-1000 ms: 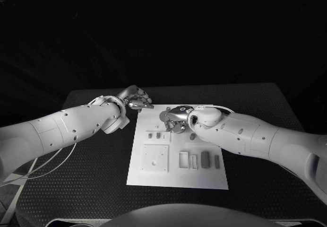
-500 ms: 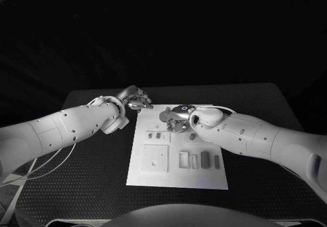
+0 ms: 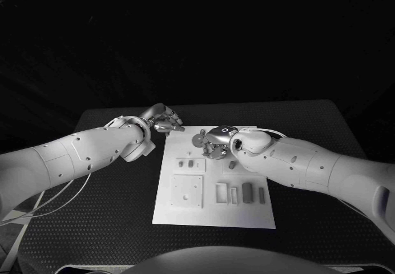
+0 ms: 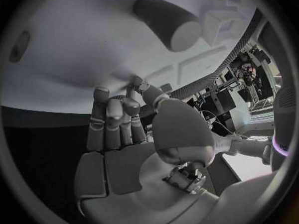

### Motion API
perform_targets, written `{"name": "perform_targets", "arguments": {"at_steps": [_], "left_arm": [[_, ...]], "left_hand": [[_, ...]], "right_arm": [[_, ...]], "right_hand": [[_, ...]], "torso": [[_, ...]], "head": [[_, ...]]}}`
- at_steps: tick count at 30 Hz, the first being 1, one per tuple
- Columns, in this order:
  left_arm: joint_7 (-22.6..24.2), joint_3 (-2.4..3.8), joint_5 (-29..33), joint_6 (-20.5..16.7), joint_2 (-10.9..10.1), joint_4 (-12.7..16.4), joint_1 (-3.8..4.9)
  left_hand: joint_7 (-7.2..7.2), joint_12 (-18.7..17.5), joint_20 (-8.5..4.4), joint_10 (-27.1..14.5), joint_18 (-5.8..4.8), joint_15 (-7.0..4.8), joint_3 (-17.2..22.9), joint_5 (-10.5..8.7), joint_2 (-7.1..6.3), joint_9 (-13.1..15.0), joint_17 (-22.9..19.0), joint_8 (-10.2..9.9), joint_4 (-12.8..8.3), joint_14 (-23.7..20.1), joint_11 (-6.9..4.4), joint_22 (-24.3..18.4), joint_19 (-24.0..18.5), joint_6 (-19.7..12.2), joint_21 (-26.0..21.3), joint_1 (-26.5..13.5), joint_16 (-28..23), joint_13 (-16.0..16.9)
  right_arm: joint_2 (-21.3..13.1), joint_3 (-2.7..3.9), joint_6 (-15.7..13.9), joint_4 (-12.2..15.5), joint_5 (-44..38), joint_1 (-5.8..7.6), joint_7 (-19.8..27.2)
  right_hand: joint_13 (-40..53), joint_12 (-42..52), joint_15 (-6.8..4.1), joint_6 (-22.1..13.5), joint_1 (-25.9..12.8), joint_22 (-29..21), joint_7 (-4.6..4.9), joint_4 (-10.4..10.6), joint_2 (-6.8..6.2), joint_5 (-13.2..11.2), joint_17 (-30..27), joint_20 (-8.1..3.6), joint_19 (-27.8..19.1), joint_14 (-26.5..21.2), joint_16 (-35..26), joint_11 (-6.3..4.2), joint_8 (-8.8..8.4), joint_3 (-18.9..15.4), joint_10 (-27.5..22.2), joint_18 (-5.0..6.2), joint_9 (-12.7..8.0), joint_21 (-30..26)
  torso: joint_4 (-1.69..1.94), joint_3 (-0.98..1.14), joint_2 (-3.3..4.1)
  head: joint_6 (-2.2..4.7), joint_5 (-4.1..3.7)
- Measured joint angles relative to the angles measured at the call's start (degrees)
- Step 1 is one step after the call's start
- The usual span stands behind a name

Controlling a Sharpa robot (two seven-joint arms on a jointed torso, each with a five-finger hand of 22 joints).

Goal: Assemble the parts on the task board

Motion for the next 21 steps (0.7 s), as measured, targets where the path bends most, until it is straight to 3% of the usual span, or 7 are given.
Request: {"name": "perform_targets", "arguments": {"at_steps": [12, 15, 21], "left_arm": [[0.0, 0.00, 0.3, 1.0, -0.6, 0.7, 0.01], [-0.9, 0.00, 1.5, 2.9, -1.1, 1.1, 0.05], [-4.6, 0.01, 6.2, 9.0, -1.2, 1.5, 0.15]], "left_hand": [[0.06, 1.0, 0.00, 0.0, 0.00, 0.01, -0.3, 0.00, 0.04, 0.0, 0.0, 0.0, 0.3, 0.0, 0.00, 0.0, 0.0, -0.1, 0.0, 0.0, 0.0, 0.6], [-0.75, 2.4, -0.01, 0.5, 0.07, -0.35, -1.2, 0.00, 0.74, 0.2, 0.1, 0.5, 2.1, 0.4, -0.54, 0.0, 0.0, 0.7, 0.4, -2.8, 0.0, 1.5], [-0.83, 5.3, -0.76, 0.7, 0.34, -1.06, -3.3, -0.23, 1.32, 0.0, 0.5, 0.5, 5.0, 0.2, -1.18, 0.0, -0.1, 0.8, 0.9, -7.5, 0.2, 3.7]], "right_arm": [[-1.7, -0.08, -2.2, 1.0, 1.9, -0.04, -0.7], [-2.2, -0.08, -2.9, 1.7, 2.6, 0.06, -0.8], [-3.1, -0.03, -4.1, 3.1, 3.5, 0.45, -0.9]], "right_hand": [[0.0, 0.0, 0.03, 0.0, 0.0, 0.0, 0.00, 0.0, 0.00, 0.0, -0.1, 0.01, 0.0, 0.0, 0.0, 0.01, 0.00, 0.0, 0.0, -0.02, 0.1, 0.0], [0.0, 0.0, 0.04, 0.0, 0.0, 0.0, 0.00, 0.0, 0.00, 0.0, -0.1, 0.01, 0.0, 0.0, 0.0, 0.01, 0.00, 0.0, 0.0, -0.02, 0.1, 0.0], [0.0, 0.0, 0.05, 0.4, 0.0, 0.0, -0.04, 0.0, 0.00, 0.0, -0.2, 0.01, 0.0, 0.0, 0.0, 0.02, 0.00, 0.0, 0.0, -0.02, 0.1, 0.2]], "torso": [[-0.05, 0.02, 0.02], [-0.07, 0.02, 0.01], [-0.09, 0.02, 0.02]], "head": [[0.13, -0.08], [0.20, -0.13], [0.29, -0.29]]}}
